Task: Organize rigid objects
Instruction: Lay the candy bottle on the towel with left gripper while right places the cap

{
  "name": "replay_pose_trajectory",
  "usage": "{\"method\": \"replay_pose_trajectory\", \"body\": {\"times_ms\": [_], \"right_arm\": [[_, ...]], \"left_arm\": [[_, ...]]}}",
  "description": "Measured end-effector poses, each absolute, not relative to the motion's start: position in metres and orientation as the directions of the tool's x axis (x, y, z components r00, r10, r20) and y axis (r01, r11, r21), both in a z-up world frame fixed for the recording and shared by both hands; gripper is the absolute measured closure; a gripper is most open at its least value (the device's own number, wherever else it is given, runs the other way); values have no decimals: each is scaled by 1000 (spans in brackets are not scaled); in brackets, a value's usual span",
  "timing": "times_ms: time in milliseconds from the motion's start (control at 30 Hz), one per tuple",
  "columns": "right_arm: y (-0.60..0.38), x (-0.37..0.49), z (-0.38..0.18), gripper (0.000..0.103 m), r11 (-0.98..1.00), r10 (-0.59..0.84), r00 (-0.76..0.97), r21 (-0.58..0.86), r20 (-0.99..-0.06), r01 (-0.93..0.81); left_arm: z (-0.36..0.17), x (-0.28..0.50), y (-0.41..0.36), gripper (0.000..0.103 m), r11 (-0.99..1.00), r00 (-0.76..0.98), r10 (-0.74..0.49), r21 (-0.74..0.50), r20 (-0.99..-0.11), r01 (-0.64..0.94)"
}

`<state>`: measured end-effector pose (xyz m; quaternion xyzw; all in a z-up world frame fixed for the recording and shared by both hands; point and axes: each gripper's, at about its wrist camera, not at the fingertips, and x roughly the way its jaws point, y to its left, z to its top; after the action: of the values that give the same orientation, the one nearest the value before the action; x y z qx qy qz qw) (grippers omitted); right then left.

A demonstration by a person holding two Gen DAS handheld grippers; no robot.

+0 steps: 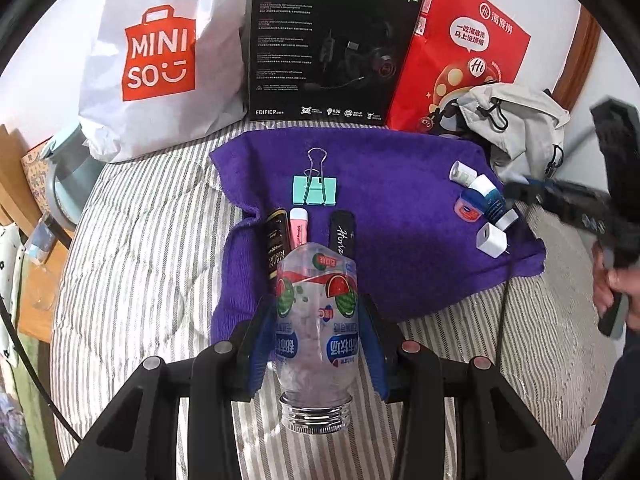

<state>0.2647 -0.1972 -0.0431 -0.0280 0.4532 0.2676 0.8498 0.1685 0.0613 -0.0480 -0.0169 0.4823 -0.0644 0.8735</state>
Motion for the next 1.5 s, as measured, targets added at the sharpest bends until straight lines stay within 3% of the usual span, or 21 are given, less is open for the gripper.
{"method": "replay_pose_trajectory", "body": {"times_ms": [333,667,1133,1500], "right_arm": [[-182,330,-86,79,879,376,404,183,-834,-441],[-166,342,-111,79,879,329,351,148,-877,-454],[-173,331,-100,73,876,306,339,124,-890,-465],[-186,303,-55,69,875,350,422,131,-837,-467]], "left_arm": [[-53,193,67,64,991,519,-122,-80,-846,103],[-54,202,76,64,993,517,-113,-74,-849,95],[-56,203,76,64,991,515,-130,-95,-847,94],[-57,210,65,64,987,502,-153,-108,-852,116]]}}
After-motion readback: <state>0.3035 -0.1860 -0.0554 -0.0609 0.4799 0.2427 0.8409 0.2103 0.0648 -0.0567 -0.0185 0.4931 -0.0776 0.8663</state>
